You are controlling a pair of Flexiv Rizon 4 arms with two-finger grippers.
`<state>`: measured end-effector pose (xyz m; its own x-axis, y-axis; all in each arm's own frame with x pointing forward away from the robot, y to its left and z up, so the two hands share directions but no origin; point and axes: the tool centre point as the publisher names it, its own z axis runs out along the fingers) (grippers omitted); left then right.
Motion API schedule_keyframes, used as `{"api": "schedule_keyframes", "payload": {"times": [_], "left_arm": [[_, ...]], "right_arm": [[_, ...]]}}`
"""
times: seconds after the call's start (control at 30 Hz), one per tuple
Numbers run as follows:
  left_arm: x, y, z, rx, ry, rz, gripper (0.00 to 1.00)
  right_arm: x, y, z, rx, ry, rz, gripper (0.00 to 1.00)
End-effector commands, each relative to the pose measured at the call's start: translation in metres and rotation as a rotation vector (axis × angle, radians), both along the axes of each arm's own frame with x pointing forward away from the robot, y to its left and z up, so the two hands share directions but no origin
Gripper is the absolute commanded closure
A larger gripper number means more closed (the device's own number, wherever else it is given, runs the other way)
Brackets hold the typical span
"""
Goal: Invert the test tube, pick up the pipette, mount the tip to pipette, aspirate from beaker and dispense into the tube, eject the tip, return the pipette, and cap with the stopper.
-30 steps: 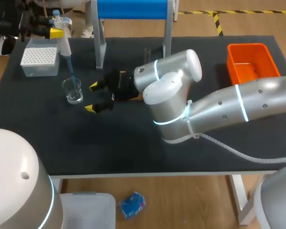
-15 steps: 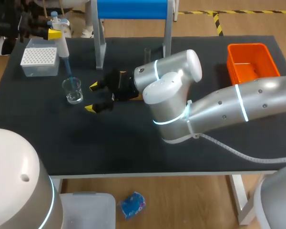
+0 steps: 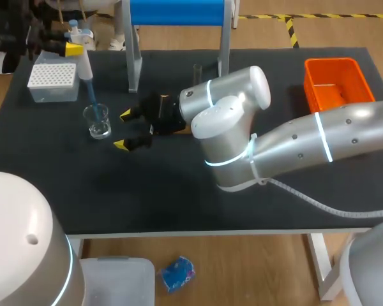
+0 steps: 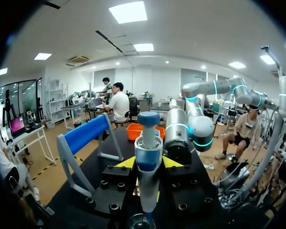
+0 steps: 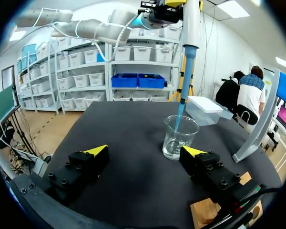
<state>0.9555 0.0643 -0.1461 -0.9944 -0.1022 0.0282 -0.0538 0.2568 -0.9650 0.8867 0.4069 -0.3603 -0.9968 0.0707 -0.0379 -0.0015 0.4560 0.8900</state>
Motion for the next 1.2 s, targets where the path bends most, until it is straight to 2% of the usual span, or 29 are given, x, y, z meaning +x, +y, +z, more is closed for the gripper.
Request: {"api": "schedule_keyframes", "payload": {"times": [0.03, 0.43, 1.2], "left_arm": [[0.003, 0.001, -0.008, -0.011, 0.002, -0.005, 1.0], [0.002, 0.002, -0.024, -0.022, 0.016, 0.009, 1.0], [0.003, 0.006, -0.045, -0.018, 0.022, 0.045, 1.0]], "right_arm": [[0.0, 0.0, 0.0, 0.0, 0.0, 0.0, 0.0], [0.0, 0.0, 0.0, 0.0, 0.0, 0.0, 0.0], [0.0, 0.0, 0.0, 0.0, 0.0, 0.0, 0.0]]}}
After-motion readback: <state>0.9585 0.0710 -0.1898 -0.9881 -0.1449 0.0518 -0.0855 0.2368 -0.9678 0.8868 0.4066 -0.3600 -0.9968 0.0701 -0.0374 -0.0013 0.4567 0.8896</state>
